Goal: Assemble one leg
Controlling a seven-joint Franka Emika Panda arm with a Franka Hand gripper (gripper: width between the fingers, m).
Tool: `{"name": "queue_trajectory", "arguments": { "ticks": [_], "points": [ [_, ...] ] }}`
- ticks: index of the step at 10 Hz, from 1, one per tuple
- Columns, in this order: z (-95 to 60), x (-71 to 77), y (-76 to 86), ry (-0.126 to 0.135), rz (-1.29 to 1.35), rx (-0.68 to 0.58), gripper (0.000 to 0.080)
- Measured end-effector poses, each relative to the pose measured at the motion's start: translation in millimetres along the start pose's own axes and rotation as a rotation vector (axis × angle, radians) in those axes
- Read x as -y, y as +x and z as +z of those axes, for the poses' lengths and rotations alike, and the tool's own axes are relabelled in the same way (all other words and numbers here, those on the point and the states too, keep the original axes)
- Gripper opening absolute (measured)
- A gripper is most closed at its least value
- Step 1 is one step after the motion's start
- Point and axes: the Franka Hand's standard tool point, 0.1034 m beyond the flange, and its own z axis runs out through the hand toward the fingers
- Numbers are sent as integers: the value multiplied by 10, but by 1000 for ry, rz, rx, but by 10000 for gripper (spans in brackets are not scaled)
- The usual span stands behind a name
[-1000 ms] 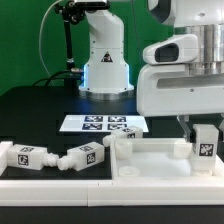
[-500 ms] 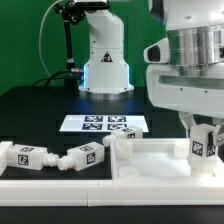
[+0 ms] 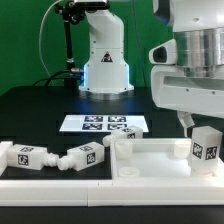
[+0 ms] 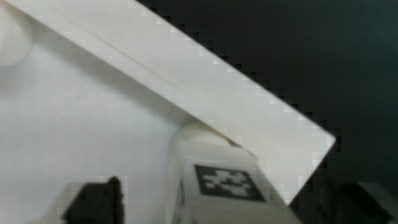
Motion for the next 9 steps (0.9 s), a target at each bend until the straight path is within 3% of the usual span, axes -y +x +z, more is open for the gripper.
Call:
{"name": "queue_trajectory", "arguments": {
  "ticks": [1,2,3,5,7,9],
  "points": [
    [-3,-6,11,-13,-204,1,618],
    [-1,4,-27,-45,-386,20,640],
    [-20,38,-38,-32,-423,2,640],
    [-6,12,-26,-33,-564,4,648],
    [-15,-14,44,-49,-840,-3,649],
    [-16,0,57,-54,-901,-14,649]
  ]
}}
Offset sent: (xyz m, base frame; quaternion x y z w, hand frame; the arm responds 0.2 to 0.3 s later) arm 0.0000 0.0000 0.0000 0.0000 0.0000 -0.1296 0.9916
